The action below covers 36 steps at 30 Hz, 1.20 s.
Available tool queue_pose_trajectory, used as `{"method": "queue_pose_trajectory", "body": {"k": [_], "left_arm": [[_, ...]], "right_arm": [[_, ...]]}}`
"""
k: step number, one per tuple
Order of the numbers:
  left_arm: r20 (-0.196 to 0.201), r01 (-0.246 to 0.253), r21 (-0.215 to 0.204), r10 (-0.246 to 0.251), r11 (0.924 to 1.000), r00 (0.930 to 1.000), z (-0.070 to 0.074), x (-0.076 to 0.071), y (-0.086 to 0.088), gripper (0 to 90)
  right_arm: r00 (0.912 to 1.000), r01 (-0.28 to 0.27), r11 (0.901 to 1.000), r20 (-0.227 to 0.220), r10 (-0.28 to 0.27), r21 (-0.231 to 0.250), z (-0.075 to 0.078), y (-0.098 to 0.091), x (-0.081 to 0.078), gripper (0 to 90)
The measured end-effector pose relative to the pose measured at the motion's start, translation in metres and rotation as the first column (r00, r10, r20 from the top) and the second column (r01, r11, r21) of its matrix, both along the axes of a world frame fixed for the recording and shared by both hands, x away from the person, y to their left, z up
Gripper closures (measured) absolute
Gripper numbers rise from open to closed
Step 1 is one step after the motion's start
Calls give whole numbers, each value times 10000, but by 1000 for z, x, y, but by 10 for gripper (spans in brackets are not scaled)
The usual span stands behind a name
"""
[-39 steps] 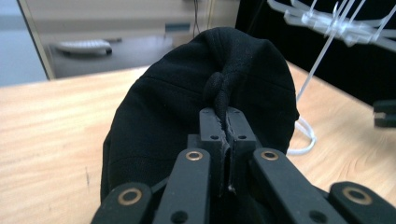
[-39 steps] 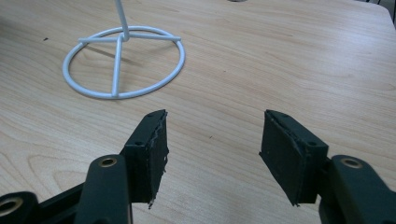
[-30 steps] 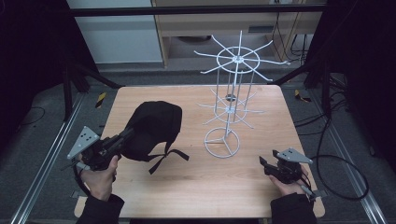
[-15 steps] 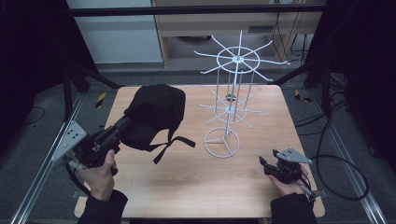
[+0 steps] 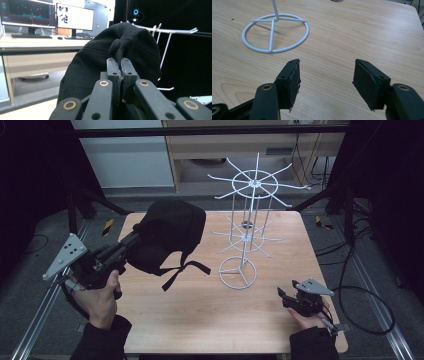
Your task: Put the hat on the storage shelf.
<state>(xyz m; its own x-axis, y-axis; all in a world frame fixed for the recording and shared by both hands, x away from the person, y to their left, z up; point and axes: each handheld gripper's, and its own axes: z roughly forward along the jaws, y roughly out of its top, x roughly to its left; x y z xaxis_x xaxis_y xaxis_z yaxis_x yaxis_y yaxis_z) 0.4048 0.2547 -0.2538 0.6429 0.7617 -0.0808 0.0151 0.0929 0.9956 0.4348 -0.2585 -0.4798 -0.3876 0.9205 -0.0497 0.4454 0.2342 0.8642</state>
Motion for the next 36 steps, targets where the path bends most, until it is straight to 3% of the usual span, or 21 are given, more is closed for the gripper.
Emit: {"method": "queue_pose_trajectory", "body": {"k": [7,18,25,36], "left_arm": [[467,260,-340,-244,9991,9986,25,-6,-4,874],[599,616,-245,-600,9978,9964,39,2,-37,874],[182,703,13,-703,9975,9974,30,17,-58,872],[-444,878,176,-869,9960,9952,5,30,-64,843]], "right_arm": [[10000,0,10000,-4,0,-14,0,0,0,382],[10000,-9,10000,-25,9,23,0,0,0,381],[10000,-55,10000,-12,55,18,0,0,0,380],[9999,-79,10000,-85,79,42,0,1,0,379]]}}
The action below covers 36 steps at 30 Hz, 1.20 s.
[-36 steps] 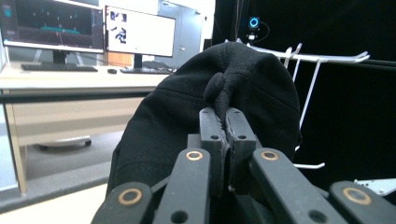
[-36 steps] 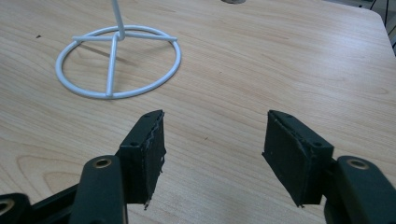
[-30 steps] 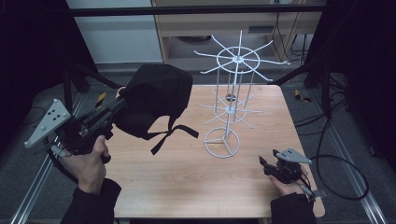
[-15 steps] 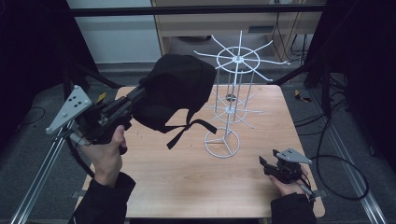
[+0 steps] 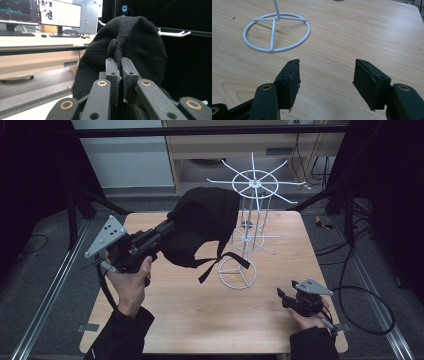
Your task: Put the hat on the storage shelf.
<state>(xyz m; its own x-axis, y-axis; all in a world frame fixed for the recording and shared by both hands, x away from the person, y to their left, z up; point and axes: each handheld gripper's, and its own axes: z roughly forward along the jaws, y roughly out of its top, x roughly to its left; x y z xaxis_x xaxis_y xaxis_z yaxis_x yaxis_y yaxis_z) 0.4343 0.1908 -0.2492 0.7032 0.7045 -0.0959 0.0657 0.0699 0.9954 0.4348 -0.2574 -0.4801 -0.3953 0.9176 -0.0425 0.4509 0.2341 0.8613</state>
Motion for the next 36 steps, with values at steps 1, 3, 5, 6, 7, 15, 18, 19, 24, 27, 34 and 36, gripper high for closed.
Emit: {"method": "queue_pose_trajectory", "body": {"k": [1,3,5,6,7,15,18,19,24,27,34,36], "left_arm": [[-63,1,99,0,10000,10000,-1,1,-1,837],[-131,4,209,-2,9998,9999,-4,3,-4,832],[-195,25,375,-18,9993,9998,-6,5,-6,828],[-206,32,446,-23,9990,9998,-7,6,-7,826],[-258,49,541,-35,9985,9997,-8,6,-8,824],[-538,128,937,-78,9955,9985,-15,11,-14,793],[-700,205,1064,-131,9941,9975,-18,14,-17,774],[-730,209,1107,-128,9936,9972,-19,15,-18,768],[-765,305,1247,-211,9917,9968,-21,16,-22,716],[-701,314,1295,-224,9911,9973,-22,16,-22,660],[-611,428,1523,-338,9874,9976,-22,12,-22,520],[-574,416,1650,-325,9854,9978,-21,9,-20,487]], "right_arm": [[10000,-4,10000,11,4,-12,0,0,0,379],[10000,-12,10000,43,12,-86,-1,0,1,379],[10000,-12,10000,-9,12,-42,0,0,0,378],[10000,-23,10000,20,23,-78,-1,0,1,378],[10000,-23,10000,10,23,-84,-1,0,1,378],[10000,-33,9999,11,33,-141,-1,0,1,375],[10000,-27,9999,-3,27,-127,-1,0,1,374],[10000,-25,9999,0,25,-132,-1,0,1,374],[10000,-25,9999,13,25,-133,-1,0,1,373],[10000,-24,9999,-1,24,-152,-1,0,1,372],[10000,-11,9999,-32,10,-122,-1,0,1,371],[10000,-23,9999,-3,23,-145,-1,0,1,371]]}}
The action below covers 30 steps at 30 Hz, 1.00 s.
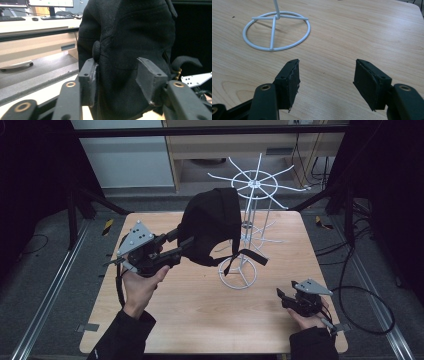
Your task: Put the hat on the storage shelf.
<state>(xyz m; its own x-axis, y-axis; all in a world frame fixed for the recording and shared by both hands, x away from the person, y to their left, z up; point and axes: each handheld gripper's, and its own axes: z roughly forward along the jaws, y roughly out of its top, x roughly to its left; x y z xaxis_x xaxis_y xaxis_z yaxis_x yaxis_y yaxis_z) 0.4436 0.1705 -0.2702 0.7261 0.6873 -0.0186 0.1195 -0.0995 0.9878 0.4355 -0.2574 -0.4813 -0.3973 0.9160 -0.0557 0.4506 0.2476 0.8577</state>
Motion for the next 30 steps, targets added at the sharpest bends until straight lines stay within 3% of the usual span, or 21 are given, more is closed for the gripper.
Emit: {"method": "queue_pose_trajectory", "body": {"k": [5,11,16,21,26,30], "left_arm": [[-24,-119,78,119,9999,9999,1,-7,10,413],[-99,-162,102,163,9998,9998,-4,-15,25,389],[-261,-366,232,372,9991,9990,-20,-22,40,374],[-675,-752,464,782,9961,9947,-46,-24,57,359],[-1415,-1227,664,1311,9902,9812,-84,-23,75,348],[-2153,-1643,1043,1836,9809,9591,-119,-18,86,333]], "right_arm": [[10000,8,10000,-9,-8,-4,0,0,0,369],[10000,23,10000,-43,-23,47,0,0,0,368],[10000,53,9999,-79,-52,100,0,1,-1,367],[10000,61,9999,-69,-61,105,0,1,-1,361],[10000,82,9999,-32,-82,114,-1,1,0,345],[10000,93,9999,20,-93,57,-1,0,0,330]]}}
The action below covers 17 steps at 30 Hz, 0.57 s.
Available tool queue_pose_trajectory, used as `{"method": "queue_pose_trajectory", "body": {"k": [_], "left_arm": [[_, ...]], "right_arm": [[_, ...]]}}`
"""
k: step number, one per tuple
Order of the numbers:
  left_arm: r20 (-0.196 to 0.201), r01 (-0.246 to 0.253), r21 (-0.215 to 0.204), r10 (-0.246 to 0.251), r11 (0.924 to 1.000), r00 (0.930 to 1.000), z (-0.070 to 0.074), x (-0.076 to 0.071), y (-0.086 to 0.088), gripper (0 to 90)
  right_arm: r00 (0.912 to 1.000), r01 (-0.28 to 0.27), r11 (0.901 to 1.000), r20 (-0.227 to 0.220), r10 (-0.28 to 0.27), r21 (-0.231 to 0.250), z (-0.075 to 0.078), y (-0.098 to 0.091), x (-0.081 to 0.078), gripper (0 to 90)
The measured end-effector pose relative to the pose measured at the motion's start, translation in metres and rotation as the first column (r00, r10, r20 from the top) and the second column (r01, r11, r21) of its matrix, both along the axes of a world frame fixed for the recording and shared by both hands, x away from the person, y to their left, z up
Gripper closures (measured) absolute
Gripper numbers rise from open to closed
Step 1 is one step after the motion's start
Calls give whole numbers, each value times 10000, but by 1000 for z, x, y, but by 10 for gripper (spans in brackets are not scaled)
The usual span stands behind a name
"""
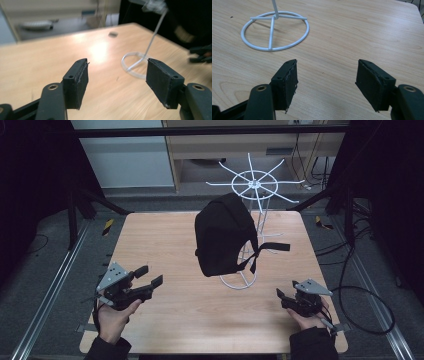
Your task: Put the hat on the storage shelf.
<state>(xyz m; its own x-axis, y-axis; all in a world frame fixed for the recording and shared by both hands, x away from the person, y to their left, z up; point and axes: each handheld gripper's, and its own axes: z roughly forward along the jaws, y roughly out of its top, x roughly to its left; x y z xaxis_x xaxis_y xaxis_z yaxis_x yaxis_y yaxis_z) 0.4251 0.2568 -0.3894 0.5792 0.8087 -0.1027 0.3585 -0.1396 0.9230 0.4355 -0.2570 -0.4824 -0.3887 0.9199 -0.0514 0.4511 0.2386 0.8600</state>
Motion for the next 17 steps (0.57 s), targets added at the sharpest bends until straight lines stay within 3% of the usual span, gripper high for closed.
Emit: {"method": "queue_pose_trajectory", "body": {"k": [3,8,14,17], "left_arm": [[-588,-434,539,465,9976,9972,-24,6,8,323],[-1096,-1040,902,1137,9905,9875,-55,14,25,296],[-1357,-1611,1371,1797,9774,9743,-74,20,41,269],[-1340,-1872,1738,2116,9668,9681,-81,22,48,267]], "right_arm": [[10000,47,10000,-27,-47,8,0,0,0,313],[9999,117,9999,-118,-116,107,-1,0,1,273],[9997,228,9997,-133,-227,51,-3,-2,2,221],[9993,315,9994,-204,-312,166,-4,-2,2,207]]}}
